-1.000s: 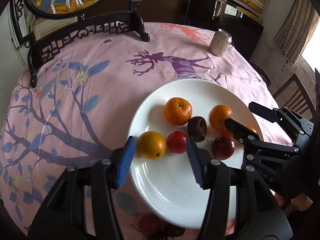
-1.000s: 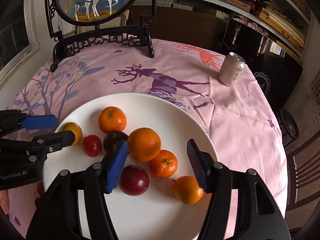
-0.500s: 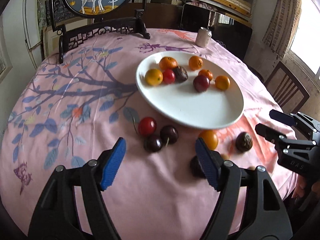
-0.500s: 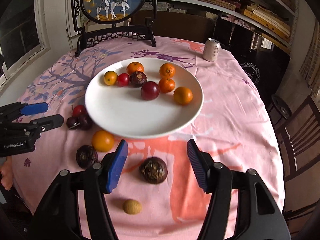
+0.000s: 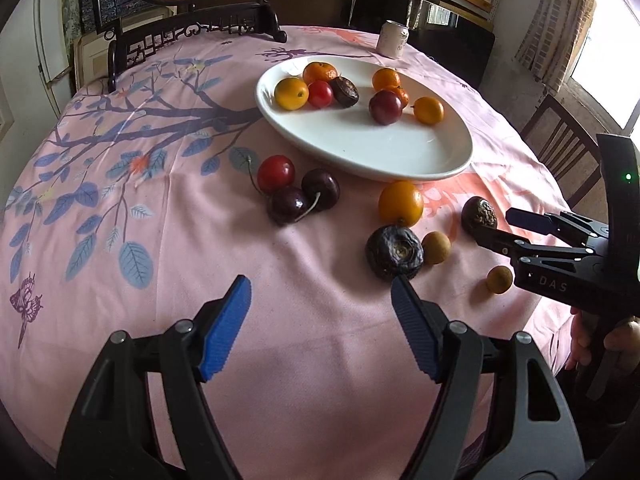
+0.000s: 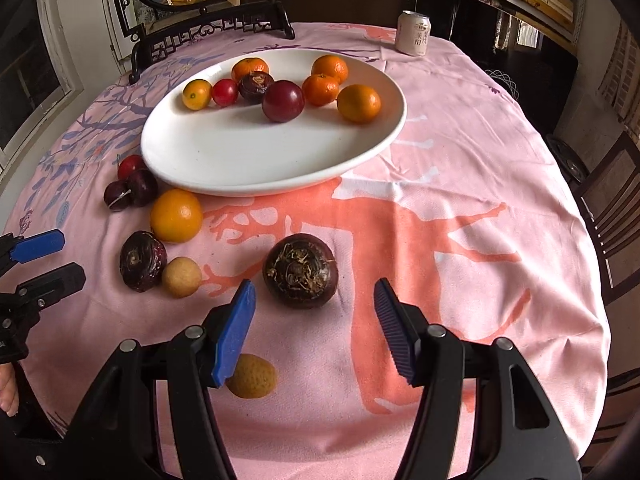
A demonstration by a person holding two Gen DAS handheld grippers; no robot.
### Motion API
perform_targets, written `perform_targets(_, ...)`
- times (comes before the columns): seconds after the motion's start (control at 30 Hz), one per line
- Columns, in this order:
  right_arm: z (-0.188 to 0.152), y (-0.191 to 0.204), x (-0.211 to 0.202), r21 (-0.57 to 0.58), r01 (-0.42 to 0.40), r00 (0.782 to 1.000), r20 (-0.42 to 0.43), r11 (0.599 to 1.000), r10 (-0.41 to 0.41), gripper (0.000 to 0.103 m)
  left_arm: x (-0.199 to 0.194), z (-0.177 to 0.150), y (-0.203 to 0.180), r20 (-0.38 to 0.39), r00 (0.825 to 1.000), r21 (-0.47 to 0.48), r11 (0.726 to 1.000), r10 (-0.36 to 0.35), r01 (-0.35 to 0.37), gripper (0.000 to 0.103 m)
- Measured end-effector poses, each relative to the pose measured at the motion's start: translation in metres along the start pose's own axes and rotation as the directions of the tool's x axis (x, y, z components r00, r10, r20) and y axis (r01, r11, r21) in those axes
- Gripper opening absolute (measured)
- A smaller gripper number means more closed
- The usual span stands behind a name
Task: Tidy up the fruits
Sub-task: 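Grasp a passion fruit with the right tool while the left tool grasps a cherry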
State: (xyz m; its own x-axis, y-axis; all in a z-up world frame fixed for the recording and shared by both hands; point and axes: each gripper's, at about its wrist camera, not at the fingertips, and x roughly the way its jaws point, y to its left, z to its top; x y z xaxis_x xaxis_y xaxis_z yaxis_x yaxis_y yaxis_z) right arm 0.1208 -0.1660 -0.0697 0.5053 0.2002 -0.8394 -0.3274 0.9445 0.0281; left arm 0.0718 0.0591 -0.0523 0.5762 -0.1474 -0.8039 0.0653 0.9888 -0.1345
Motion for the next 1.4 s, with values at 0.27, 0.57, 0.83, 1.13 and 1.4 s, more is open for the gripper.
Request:
perform_targets(0.27, 0.003, 0.002, 0.013, -0.012, -0.016, 0.999, 0.028, 1.000, 0.017, 0.042, 0.002, 0.007, 0.023, -0.003, 0.999, -0.059, 0.998, 0.036, -0.036, 0.075)
perform_targets(0.57, -0.001, -0.002, 0.005, 0.025, -0.082, 0.996, 0.019, 0.996, 0.082, 0.042, 0.051, 0.036, 0.022, -0.055, 0.996, -0.032, 0.997, 0.071, -0.073, 0.071)
perform_targets(0.83, -0.005, -0.014, -0.009, 0.067, -0.094, 0.995, 0.047, 0.993, 0.091, 0.042, 0.062, 0.049, 0.012, -0.011, 0.994, 0.034, 0.994, 0.107, -0.106, 0.032)
perform_targets(1.13, -0.006, -0.009, -0.025, 0.056, -0.112, 0.991, 0.081, 0.992, 0.107, 0.042, 0.024, 0.035, 0.009, 0.039, 0.999, 0.001, 0.999, 0.033, -0.033, 0.030)
perform_targets(1.4, -0.001, -0.001, -0.031, 0.037, -0.121, 0.988, 0.097, 0.992, 0.117, 0.042, -0.020, 0.032, -0.007, 0.097, 0.994, 0.039, 0.998, -0.050, 0.046, 0.029)
